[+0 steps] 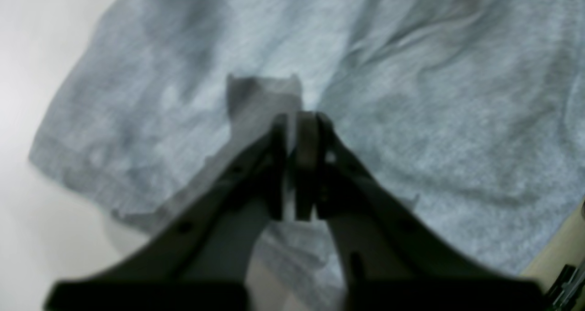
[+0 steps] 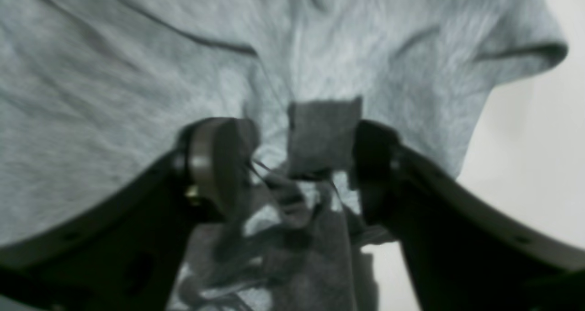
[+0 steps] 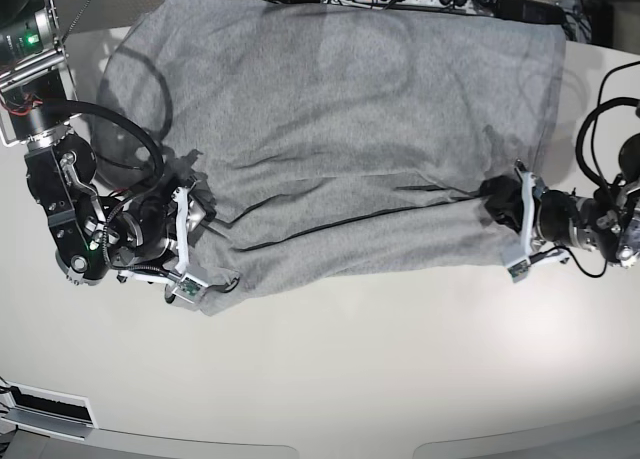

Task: Layout the t-shirt on the table in an organized manner, then fold the t-shirt properly
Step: 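Hold the hem with both grippers and drag it along the table, then release the hem and regrasp the shirt body with both grippers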

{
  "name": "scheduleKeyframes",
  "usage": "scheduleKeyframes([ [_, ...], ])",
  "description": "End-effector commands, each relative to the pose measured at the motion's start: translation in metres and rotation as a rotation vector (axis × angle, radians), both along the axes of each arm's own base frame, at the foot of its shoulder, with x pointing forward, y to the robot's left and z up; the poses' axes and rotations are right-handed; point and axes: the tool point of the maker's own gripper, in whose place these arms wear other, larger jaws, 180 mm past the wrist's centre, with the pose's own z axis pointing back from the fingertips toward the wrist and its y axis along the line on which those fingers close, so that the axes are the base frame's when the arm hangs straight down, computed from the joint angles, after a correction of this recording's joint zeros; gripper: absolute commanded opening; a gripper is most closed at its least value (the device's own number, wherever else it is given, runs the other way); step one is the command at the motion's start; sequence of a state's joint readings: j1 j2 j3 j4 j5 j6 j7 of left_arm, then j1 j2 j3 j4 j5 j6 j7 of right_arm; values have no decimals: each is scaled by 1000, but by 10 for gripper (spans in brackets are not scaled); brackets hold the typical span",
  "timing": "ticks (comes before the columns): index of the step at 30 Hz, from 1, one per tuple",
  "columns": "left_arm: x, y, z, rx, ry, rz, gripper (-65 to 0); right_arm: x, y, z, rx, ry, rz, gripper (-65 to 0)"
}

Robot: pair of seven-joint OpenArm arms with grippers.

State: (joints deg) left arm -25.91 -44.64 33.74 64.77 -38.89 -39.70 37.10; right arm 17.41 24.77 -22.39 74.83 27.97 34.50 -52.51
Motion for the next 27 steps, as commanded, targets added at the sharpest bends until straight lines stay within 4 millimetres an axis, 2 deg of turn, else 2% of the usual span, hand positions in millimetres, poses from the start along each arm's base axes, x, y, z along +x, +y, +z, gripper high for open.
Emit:
scheduleKeyframes([
  [1,13,5,18,-21,-42,15,-542,14,4,24,33,-57,20,-310],
  [3,13,10,21,-20,-41,25,-542,7,14,36,67,-49,66,-359],
  [4,13,12,21,-16,-41,26,-570,3,20,42,84,-41,102,-418],
  [5,12,13,21,-12,-39,25,-630,-3,25,47,96,-27,131,-504],
  [6,11,13,21,-10,-29,24,-650,-10,30,49,105,-2,156,-600],
  [7,7,11,21,-11,-13,22,-650,-17,34,50,118,23,176,-650],
  [11,-11,-4,20,-7,33,-36,-650,-40,42,43,165,97,192,-650],
  [16,-41,-19,6,31,33,-148,-650,-59,30,11,92,91,171,-650],
  [21,-61,-15,-13,66,35,-186,-650,-74,16,-16,-6,42,176,-650],
  [27,-78,-14,-30,56,32,-202,-650,-84,1,-31,-79,54,106,-650],
])
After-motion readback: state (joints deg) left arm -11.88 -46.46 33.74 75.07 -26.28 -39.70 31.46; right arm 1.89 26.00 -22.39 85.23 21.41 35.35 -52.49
